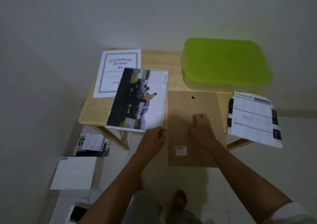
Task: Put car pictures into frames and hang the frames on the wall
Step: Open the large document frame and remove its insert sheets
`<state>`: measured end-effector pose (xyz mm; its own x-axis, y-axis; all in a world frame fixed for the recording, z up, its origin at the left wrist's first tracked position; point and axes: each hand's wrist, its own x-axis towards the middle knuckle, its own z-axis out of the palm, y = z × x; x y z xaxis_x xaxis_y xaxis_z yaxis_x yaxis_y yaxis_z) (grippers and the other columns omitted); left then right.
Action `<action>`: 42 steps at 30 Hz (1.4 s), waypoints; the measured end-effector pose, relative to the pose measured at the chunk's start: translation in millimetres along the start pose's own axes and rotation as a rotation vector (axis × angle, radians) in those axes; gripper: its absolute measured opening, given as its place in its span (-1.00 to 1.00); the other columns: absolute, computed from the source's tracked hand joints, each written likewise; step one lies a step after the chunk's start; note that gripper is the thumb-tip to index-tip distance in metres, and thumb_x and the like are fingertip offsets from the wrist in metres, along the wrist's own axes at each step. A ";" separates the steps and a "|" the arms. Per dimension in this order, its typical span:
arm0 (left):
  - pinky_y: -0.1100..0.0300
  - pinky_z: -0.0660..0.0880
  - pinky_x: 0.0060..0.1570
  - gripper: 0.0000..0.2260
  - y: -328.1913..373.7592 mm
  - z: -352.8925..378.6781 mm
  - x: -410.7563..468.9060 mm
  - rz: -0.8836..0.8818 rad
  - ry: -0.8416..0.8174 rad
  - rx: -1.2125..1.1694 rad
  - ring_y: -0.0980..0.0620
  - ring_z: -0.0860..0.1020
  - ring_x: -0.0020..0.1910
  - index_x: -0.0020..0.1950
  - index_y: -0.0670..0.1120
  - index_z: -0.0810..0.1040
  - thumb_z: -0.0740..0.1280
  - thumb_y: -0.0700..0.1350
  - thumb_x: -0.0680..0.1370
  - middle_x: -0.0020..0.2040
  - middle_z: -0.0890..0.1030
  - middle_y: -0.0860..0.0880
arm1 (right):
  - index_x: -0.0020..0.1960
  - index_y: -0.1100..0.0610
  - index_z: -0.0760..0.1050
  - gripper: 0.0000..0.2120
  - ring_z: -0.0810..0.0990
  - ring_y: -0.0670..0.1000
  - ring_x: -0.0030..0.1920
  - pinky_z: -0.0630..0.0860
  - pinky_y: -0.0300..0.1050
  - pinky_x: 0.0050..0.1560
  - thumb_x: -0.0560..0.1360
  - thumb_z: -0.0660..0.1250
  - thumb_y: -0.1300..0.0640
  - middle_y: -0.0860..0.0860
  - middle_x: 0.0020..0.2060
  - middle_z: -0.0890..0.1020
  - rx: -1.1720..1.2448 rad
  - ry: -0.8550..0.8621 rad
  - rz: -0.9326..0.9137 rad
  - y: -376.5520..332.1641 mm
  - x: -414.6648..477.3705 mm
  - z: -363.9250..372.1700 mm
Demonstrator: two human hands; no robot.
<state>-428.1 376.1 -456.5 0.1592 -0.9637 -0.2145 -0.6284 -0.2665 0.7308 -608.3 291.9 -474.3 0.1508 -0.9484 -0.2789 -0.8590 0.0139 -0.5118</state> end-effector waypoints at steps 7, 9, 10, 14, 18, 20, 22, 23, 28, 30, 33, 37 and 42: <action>0.15 0.48 -0.06 -0.85 -42.7 -88.4 68.6 0.094 0.168 0.061 -0.09 0.55 -0.07 0.03 -0.23 0.55 0.22 -0.21 0.57 -0.05 0.56 -0.17 | 0.19 0.29 0.43 -0.41 0.42 0.19 0.17 0.30 -0.08 0.09 0.34 0.11 -0.10 0.23 0.15 0.50 -0.062 -0.131 -0.139 -95.1 70.7 12.2; 0.12 0.43 0.10 -0.76 -62.0 -107.5 90.9 0.063 0.177 0.112 -0.08 0.49 0.12 0.21 -0.21 0.47 0.22 -0.18 0.57 0.14 0.49 -0.15 | 0.29 0.30 0.36 -0.53 0.38 0.19 0.26 0.25 -0.11 0.18 0.46 0.30 0.07 0.23 0.24 0.46 -0.033 -0.103 -0.160 -121.4 88.9 9.6; 0.14 0.39 0.17 -0.71 -71.7 -114.3 101.4 0.054 0.168 0.151 -0.08 0.43 0.21 0.29 -0.20 0.42 0.21 -0.15 0.58 0.23 0.44 -0.14 | 0.32 0.30 0.33 -0.52 0.36 0.19 0.29 0.24 -0.11 0.22 0.48 0.32 0.12 0.23 0.27 0.43 -0.010 -0.093 -0.172 -130.2 100.1 10.9; 0.12 0.05 0.45 -0.52 -102.6 -125.6 134.8 0.070 0.095 0.309 -0.08 0.05 0.50 0.47 -0.15 0.17 0.15 0.00 0.60 0.50 0.10 -0.15 | 0.30 0.29 0.30 -0.52 0.33 0.18 0.30 0.28 -0.04 0.25 0.49 0.33 0.08 0.21 0.28 0.38 -0.001 -0.101 -0.135 -154.1 139.2 17.7; 0.10 -0.18 0.43 -0.40 -125.3 -124.5 154.8 0.119 0.001 0.394 -0.01 -0.28 0.49 0.52 -0.07 -0.09 0.07 0.13 0.60 0.54 -0.20 -0.08 | 0.20 0.27 0.32 -0.57 0.36 0.15 0.21 0.32 -0.06 0.16 0.46 0.35 0.06 0.17 0.19 0.40 -0.029 -0.066 -0.126 -162.6 163.7 28.6; 0.11 -0.22 0.42 -0.38 -131.1 -122.5 159.9 0.112 -0.026 0.389 0.01 -0.34 0.46 0.52 -0.05 -0.18 0.05 0.15 0.59 0.52 -0.28 -0.07 | 0.18 0.29 0.30 -0.55 0.36 0.16 0.20 0.31 -0.10 0.15 0.45 0.36 0.05 0.18 0.17 0.39 -0.044 -0.031 -0.123 -165.3 167.5 32.8; 0.12 -0.23 0.42 -0.37 -134.3 -119.8 162.8 0.106 -0.037 0.382 0.03 -0.37 0.45 0.50 -0.03 -0.25 0.03 0.16 0.59 0.50 -0.34 -0.06 | 0.31 0.33 0.22 -0.41 0.26 0.21 0.35 0.24 -0.09 0.30 0.47 0.35 0.02 0.23 0.32 0.30 -0.062 -0.026 -0.119 -166.5 169.4 38.7; 0.13 -0.22 0.42 -0.37 -135.7 -118.3 163.4 0.108 -0.041 0.382 0.03 -0.38 0.44 0.48 -0.01 -0.29 0.02 0.17 0.59 0.48 -0.37 -0.05 | 0.42 0.35 0.09 -0.29 0.11 0.21 0.46 0.14 -0.05 0.41 0.48 0.33 -0.02 0.26 0.43 0.16 -0.077 -0.040 -0.104 -167.2 169.2 41.5; 0.08 -0.30 0.39 -0.32 -145.3 -111.7 162.6 0.132 -0.022 0.376 0.02 -0.36 0.46 0.47 0.00 -0.31 -0.26 0.34 0.48 0.48 -0.37 -0.06 | 0.49 0.31 -0.21 -0.10 -0.22 0.17 0.51 -0.16 -0.02 0.48 0.50 0.16 -0.24 0.27 0.49 -0.18 -0.221 -0.050 -0.037 -170.3 172.2 53.6; 0.09 -0.32 0.37 -0.31 -147.2 -109.9 162.7 0.145 -0.008 0.370 0.02 -0.34 0.47 0.49 -0.02 -0.27 -0.27 0.34 0.48 0.50 -0.33 -0.07 | 0.48 0.33 -0.24 -0.08 -0.22 0.16 0.51 -0.20 -0.06 0.47 0.50 0.15 -0.26 0.27 0.49 -0.18 -0.236 -0.042 -0.019 -173.3 173.3 55.8; 0.09 -0.30 0.38 -0.34 -148.5 -107.6 163.5 0.162 0.015 0.361 0.00 -0.30 0.49 0.51 -0.05 -0.21 -0.15 0.28 0.53 0.51 -0.27 -0.09 | 0.48 0.34 -0.22 -0.06 -0.16 0.16 0.52 -0.18 -0.07 0.48 0.48 0.20 -0.24 0.26 0.50 -0.12 -0.230 -0.017 -0.015 -175.5 174.3 57.1; 0.04 -0.17 0.41 -0.35 -149.3 -106.8 163.1 0.148 0.015 0.339 0.01 -0.29 0.48 0.50 -0.05 -0.20 -0.08 0.23 0.53 0.51 -0.27 -0.08 | 0.48 0.34 -0.14 -0.05 -0.05 0.15 0.51 -0.06 -0.03 0.50 0.45 0.29 -0.21 0.24 0.50 -0.01 -0.174 0.022 -0.016 -174.4 174.0 55.9; 0.04 -0.10 0.41 -0.36 -146.8 -106.6 164.8 0.155 0.016 0.333 -0.02 -0.26 0.48 0.49 -0.07 -0.21 -0.09 0.23 0.53 0.49 -0.27 -0.08 | 0.49 0.28 -0.01 -0.14 0.11 0.14 0.48 0.11 0.01 0.48 0.44 0.37 -0.08 0.20 0.48 0.15 -0.104 0.038 -0.060 -171.4 170.7 56.2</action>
<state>-228.4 254.4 -530.1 0.0525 -0.9930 -0.1058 -0.8592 -0.0989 0.5021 -407.8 145.4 -479.8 0.1863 -0.9580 -0.2179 -0.8955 -0.0744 -0.4387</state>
